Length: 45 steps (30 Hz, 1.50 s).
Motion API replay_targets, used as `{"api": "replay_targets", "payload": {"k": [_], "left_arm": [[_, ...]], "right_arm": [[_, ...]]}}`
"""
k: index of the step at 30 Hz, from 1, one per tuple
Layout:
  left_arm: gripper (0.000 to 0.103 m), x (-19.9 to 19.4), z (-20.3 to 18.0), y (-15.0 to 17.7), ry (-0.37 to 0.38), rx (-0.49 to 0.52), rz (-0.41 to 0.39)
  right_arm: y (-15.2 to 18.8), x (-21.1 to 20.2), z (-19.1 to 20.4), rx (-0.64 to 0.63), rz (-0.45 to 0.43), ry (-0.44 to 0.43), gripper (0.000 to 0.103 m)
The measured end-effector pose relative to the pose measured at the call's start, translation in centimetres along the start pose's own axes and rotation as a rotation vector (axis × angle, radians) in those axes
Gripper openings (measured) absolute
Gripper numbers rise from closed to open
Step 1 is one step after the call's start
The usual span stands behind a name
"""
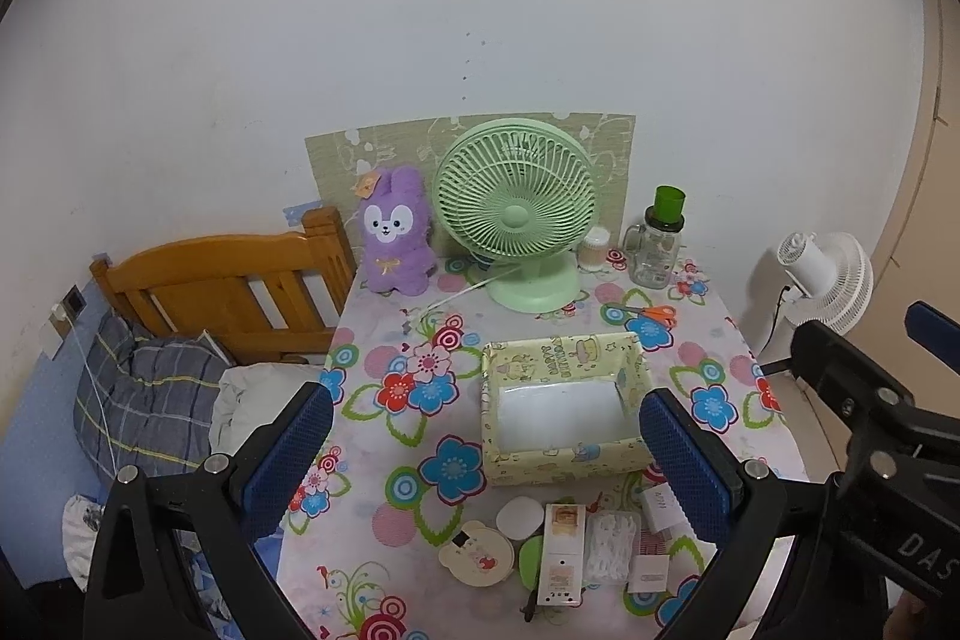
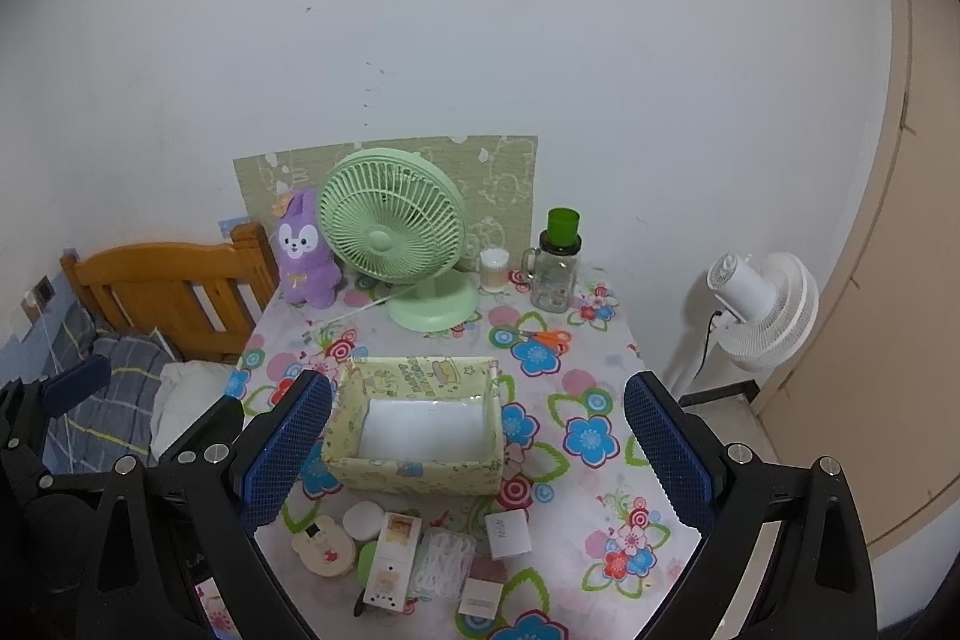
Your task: Organize rigid objects
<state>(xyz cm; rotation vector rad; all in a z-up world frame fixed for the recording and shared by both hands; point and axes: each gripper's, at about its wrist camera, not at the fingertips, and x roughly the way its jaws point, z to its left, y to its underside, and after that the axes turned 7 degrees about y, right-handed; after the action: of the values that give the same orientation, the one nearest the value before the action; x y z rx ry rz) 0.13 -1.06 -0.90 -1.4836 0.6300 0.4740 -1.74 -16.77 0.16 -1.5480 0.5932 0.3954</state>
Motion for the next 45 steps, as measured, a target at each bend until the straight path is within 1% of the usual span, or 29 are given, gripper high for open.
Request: {"api": "replay_targets", "payload": {"k": [12,25,31,35,41,45], "left_arm": [[0.103,0.0,-0.3,0.0,0.008,0.010,0.003],[0.103,0.0,-0.2,0.1,0.018,0.003,0.011],[0.103,0.4,-0.2,0.1,0.021,0.003,0.012],[0.103,1.0,-0.2,0.3,0.032,-0.007,0.026],[0.103,1.6,-0.1,0.2,0.070,-0.042,0.036],[0.103,2.2,-0.3,0.1,0.061,-0.032,0.041]], "right_arm": [[0.2,0.0,0.1,0.003,-0.002,0.014,0.100],[0.2,0.6,-0.1,0.016,0.017,-0.004,0.100],[0.2,1.0,-0.1,0.015,0.025,0.000,0.100],[0.3,1.4,-0.1,0.019,0.036,-0.003,0.100],[0.0,1.9,-0.4,0.035,0.042,-0.021,0.100],[0.1,2.7,-0.5,0.032,0.050,-0.018,0.100]]}}
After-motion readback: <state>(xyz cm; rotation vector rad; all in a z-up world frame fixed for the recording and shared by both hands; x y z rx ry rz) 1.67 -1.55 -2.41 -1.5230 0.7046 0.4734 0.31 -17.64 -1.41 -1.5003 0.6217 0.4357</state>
